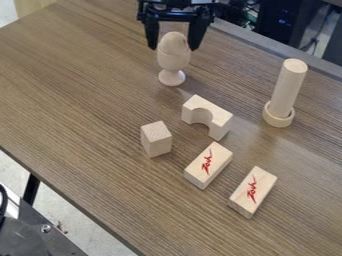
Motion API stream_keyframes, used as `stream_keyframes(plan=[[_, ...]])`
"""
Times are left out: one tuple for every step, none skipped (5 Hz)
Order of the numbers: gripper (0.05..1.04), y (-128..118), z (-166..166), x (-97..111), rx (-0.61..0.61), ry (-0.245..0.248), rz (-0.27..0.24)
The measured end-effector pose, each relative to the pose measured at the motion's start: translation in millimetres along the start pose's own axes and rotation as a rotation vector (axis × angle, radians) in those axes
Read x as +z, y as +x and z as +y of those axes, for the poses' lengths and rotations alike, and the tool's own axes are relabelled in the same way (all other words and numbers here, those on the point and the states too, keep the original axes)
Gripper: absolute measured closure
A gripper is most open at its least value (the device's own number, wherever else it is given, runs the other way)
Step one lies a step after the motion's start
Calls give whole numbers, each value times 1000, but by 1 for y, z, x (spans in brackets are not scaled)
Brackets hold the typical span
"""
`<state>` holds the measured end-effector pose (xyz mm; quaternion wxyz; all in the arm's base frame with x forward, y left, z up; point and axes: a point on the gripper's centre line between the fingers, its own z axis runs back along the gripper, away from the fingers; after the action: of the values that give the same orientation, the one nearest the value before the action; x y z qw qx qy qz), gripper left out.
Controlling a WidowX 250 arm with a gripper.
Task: Take the ball out of the cup and put it on the middle of the table
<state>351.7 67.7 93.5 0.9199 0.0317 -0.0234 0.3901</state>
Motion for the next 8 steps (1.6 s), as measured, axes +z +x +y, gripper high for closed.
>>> stream_keyframes(plan=[[84,5,-3,-3,8,-4,6],[84,9,-7,-4,11,-10,10],[84,13,-9,-8,18,-10,26],[84,19,-13,-4,32,-24,32],[129,25,-11,-9,45,-15,42],[374,30,-6,-12,75,-6,55],[382,29,-5,-14,95,2,79],[382,28,-2,-14,103,14,88]])
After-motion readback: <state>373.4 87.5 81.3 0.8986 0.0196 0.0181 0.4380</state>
